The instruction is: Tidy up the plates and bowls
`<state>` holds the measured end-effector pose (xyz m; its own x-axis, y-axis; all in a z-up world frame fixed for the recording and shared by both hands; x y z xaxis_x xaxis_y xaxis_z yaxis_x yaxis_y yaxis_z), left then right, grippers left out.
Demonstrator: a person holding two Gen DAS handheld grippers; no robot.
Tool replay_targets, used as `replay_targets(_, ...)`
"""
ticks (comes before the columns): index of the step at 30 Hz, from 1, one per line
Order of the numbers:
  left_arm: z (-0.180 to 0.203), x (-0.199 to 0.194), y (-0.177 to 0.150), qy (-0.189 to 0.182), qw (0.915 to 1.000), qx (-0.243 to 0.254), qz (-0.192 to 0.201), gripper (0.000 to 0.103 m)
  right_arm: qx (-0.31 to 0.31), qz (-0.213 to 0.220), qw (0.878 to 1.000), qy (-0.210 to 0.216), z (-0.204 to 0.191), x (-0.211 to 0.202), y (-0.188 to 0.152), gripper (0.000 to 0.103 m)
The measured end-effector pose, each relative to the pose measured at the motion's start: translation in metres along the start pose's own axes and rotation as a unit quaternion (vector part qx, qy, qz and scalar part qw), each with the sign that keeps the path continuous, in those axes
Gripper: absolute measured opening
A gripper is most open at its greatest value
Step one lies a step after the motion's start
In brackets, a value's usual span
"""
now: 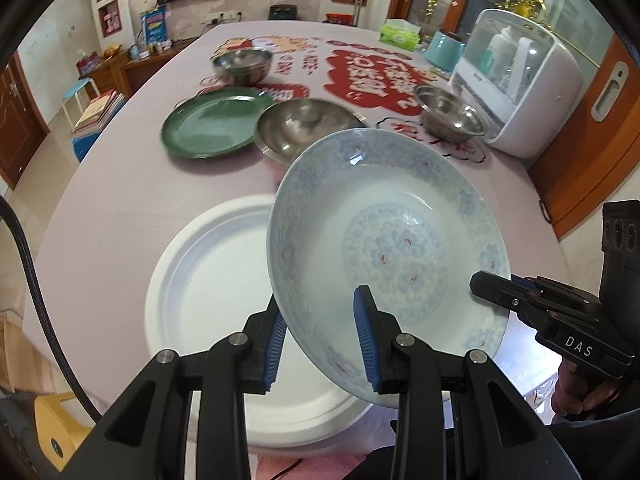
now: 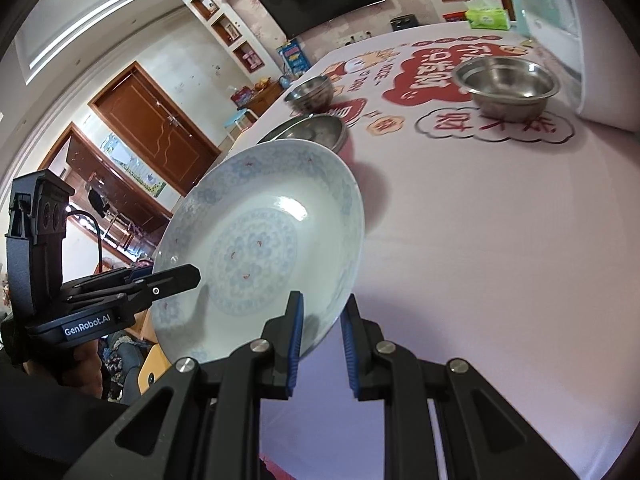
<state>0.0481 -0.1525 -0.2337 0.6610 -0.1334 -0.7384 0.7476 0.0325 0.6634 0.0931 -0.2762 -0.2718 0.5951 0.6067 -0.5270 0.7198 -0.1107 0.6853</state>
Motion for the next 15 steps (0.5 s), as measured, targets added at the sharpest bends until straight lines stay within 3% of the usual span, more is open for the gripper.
replay_targets(15,-0.062,0.008,-0.032,0.056,0.9959,-0.038,-0.06,0.032,-0.01,-0.044,0.999,0.018,-0.043,0.045,-0.026,0.018)
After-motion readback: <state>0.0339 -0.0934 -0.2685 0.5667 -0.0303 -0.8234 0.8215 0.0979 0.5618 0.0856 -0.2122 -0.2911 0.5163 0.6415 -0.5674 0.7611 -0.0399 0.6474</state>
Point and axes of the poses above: each gripper's, at about its wrist camera, not at the fingertips, and x roughly the way its jaws point, z to its right, y to its top, the point moved 10 cm from there along x, roughly the way its jaws point, and after that the axes turned 13 degrees about z, right-handed, at the moved point
